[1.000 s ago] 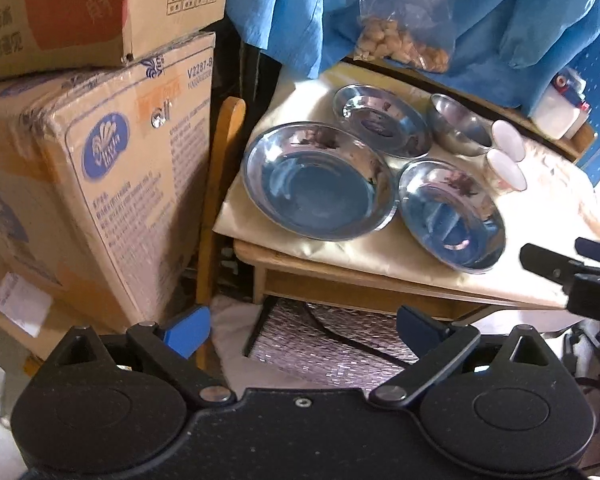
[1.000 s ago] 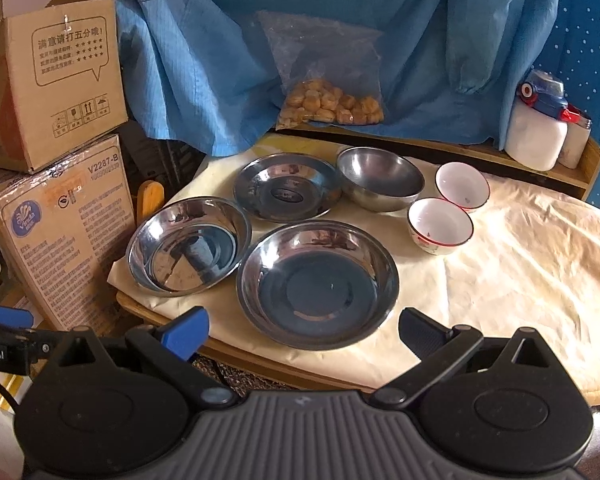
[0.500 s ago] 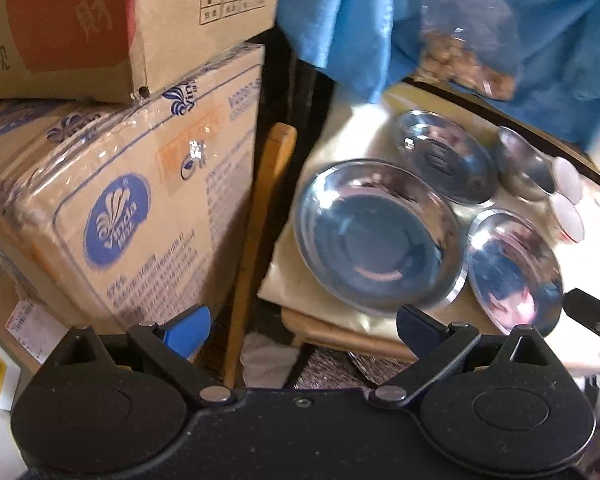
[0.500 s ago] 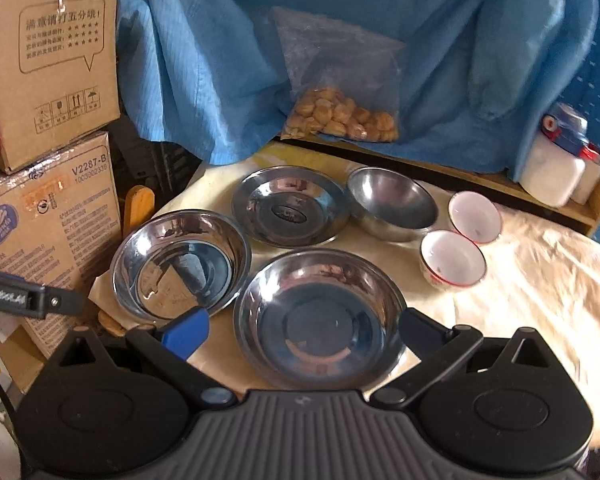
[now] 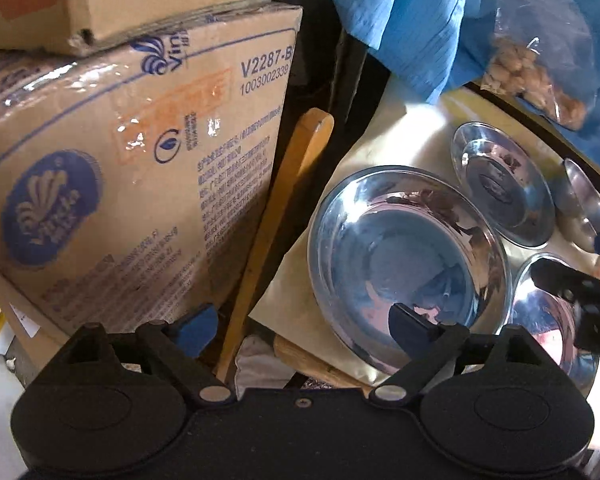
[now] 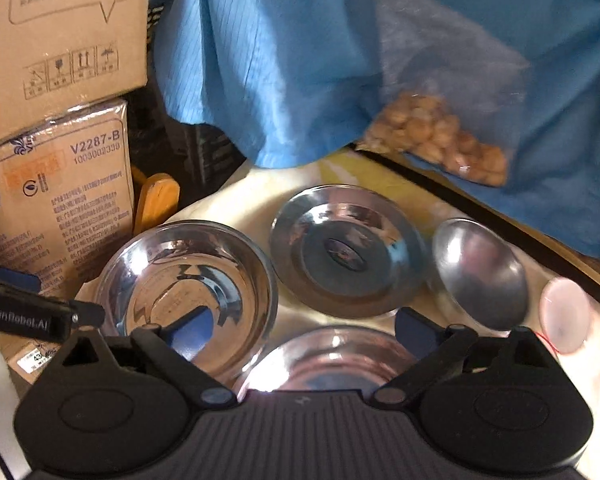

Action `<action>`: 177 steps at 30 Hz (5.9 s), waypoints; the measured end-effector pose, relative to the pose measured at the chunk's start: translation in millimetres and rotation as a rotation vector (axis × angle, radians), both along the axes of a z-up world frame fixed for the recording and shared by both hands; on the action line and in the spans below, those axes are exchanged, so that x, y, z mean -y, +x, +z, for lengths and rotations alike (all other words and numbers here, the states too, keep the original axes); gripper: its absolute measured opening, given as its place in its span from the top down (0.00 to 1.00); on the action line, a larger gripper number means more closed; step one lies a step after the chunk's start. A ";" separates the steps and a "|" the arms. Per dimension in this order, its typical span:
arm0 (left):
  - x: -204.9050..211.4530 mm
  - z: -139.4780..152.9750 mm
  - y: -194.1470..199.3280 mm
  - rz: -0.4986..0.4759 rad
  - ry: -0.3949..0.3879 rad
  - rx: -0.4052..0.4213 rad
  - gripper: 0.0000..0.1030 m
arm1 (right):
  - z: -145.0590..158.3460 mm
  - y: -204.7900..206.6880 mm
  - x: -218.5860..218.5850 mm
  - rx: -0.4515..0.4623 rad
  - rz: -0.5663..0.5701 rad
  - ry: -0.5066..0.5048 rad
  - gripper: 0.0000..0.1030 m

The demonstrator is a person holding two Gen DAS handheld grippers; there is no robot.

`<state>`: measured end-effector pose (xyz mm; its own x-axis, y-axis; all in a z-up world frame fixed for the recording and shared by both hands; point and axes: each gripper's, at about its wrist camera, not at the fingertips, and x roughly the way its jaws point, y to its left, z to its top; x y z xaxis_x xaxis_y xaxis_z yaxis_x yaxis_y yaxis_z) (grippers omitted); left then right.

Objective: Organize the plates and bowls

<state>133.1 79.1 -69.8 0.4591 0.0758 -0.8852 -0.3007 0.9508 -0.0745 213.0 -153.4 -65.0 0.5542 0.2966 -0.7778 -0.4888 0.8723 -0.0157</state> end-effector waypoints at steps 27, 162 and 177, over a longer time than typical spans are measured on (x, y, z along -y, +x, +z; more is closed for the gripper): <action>3.3 -14.8 17.3 0.000 -0.041 -0.036 0.74 | -50.5 52.8 -14.4 -0.292 0.074 0.082 0.78; 64.3 -10.8 158.2 -0.407 0.076 0.014 0.01 | -15.1 -13.6 114.9 -0.127 -0.612 0.413 0.00; 77.5 -27.1 178.1 -0.435 0.043 -0.023 0.07 | -42.4 42.6 98.0 -0.191 -0.566 0.446 0.16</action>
